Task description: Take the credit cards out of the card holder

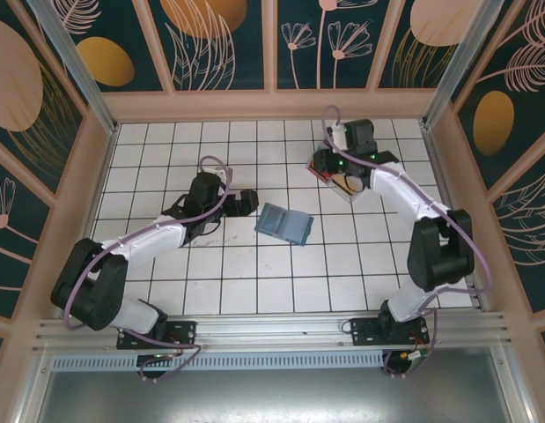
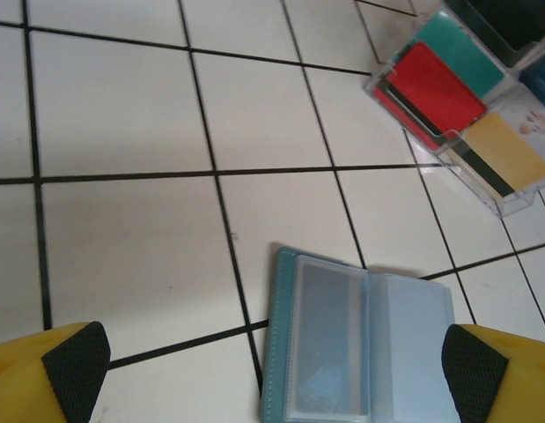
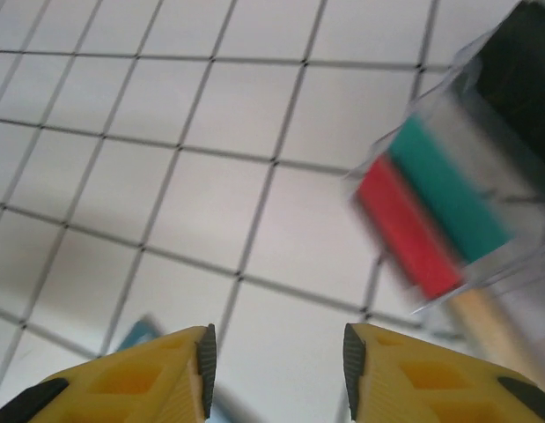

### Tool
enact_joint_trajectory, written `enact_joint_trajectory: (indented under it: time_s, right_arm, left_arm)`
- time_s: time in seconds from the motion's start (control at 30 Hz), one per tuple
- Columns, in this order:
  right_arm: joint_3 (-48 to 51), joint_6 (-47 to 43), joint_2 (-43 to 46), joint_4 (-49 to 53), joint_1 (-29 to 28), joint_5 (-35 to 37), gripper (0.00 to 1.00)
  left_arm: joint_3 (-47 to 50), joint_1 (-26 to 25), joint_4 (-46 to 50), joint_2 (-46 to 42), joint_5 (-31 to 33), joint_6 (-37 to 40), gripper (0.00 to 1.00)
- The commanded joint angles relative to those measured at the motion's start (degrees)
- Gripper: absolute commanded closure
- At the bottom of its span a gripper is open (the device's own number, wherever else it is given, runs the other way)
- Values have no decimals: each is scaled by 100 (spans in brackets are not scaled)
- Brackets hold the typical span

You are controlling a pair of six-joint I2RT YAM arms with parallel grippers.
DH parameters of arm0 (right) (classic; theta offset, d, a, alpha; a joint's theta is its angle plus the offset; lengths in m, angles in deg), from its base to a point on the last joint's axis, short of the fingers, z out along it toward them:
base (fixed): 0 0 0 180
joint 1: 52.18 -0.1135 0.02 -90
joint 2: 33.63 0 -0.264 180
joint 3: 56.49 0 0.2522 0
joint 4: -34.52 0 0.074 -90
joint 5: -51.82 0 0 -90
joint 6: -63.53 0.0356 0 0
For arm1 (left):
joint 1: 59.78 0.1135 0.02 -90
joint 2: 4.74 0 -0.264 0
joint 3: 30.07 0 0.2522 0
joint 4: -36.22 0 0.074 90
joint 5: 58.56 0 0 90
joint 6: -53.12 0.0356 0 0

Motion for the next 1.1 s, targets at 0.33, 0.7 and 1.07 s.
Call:
enact_joint_trajectory:
  time_s: [0.33, 0.7, 1.07]
  right_arm:
    - [1291, 3937, -229, -890, -1939, 226, 53]
    - [267, 4279, -1683, 67, -2287, 1036, 62]
    - [278, 2716, -2148, 634, -2305, 1443, 73]
  left_arm:
    - [-67, 215, 400, 181, -343, -492, 1]
    - [-257, 219, 655, 484, -225, -706, 10]
    - [-310, 252, 435, 772, -1511, -922, 39]
